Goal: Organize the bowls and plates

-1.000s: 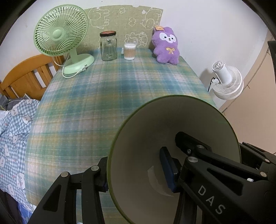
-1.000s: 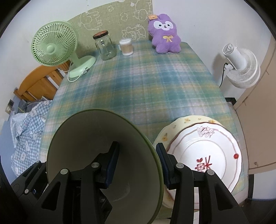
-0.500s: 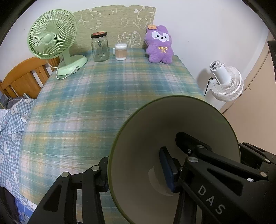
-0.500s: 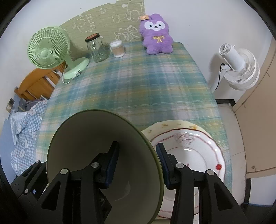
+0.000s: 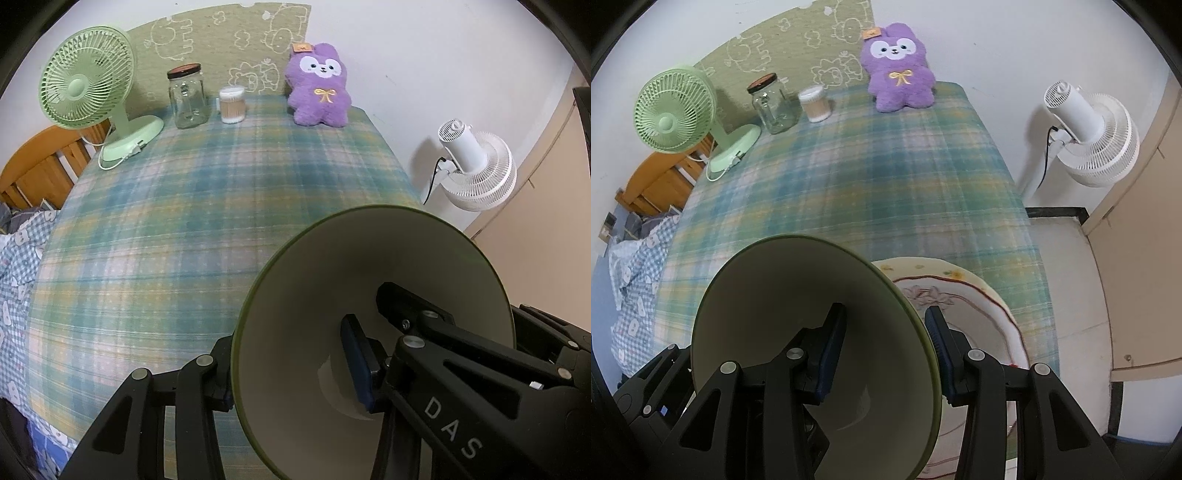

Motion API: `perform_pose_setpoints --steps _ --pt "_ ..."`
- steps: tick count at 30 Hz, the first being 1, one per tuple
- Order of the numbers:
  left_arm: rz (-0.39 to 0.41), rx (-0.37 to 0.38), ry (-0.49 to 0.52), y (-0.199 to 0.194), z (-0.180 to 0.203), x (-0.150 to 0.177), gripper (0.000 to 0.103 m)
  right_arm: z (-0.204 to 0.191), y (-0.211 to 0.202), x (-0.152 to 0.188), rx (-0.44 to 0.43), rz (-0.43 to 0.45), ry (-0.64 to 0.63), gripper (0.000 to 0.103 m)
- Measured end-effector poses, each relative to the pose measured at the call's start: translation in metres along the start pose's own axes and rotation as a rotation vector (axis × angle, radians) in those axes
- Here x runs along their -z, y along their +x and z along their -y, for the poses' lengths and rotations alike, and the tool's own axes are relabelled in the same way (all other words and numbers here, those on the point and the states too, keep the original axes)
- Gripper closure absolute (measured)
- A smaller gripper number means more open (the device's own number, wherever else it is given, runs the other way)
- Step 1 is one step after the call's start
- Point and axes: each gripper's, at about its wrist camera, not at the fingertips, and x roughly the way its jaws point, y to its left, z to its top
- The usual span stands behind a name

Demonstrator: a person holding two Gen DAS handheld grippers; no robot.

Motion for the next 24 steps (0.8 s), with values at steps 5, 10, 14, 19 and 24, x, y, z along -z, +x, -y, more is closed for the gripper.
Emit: perform_pose_setpoints --steps 5,10,14,19,24 --pt "-0.015 0.004 -0.008 0.007 0.013 0.003 0.056 0.015 0.003 0.002 0.005 -0.015 -0.001 0.056" --pt "-0.029 0.002 -0.015 0.013 0.024 0.006 0.056 0.027 0.008 0.005 0.009 -0.03 -0.003 0.056" --pt "-0.044 0.002 -0.024 0.019 0.03 0.01 0.056 0.034 0.013 0.007 0.01 -0.045 -0.006 0.056" --pt "-0.033 -0.015 -0.033 0.022 0.035 0.011 0.057 0.04 0.017 0.008 -0.001 -0.045 -0.004 0.056" --pt "-0.032 -0.023 -0.039 0.025 0.034 0.011 0.057 0.041 0.02 0.006 -0.01 -0.046 -0.008 0.056"
